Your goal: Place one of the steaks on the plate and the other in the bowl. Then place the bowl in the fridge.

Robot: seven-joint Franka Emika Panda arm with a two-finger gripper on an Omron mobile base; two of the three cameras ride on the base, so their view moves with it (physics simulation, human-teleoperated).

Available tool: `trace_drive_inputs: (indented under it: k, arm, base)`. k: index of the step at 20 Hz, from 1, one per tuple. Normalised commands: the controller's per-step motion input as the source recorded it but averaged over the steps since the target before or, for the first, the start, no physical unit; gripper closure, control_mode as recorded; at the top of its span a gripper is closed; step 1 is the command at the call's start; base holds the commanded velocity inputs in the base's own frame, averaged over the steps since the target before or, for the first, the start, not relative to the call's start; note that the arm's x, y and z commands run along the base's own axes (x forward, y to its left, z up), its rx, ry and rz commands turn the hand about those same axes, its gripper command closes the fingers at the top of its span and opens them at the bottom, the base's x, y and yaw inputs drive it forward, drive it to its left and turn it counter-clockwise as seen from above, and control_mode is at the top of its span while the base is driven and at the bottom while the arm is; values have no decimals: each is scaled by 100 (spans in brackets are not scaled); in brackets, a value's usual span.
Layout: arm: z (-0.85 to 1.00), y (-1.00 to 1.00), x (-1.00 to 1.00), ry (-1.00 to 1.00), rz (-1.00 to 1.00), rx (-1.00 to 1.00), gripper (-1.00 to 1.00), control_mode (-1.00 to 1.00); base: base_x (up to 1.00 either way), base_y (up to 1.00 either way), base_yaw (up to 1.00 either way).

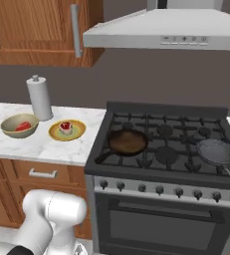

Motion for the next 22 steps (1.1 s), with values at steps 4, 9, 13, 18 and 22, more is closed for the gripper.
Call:
trace_drive_inputs:
  k: [4, 9, 13, 18, 22]
  arm:
    - [0, 0, 0, 0, 0, 0, -100, 100]
    - [0, 0, 0, 0, 0, 0, -100, 100]
    - [0, 0, 0, 0, 0, 0, -100, 100]
    - [0, 0, 0, 0, 0, 0, -100, 100]
    - [0, 0, 0, 0, 0, 0, -100, 100]
  base:
    - [21, 100, 0]
    - [7, 100, 2]
    - [15, 42, 8]
    - [60, -3, 20]
    - [100, 48, 5]
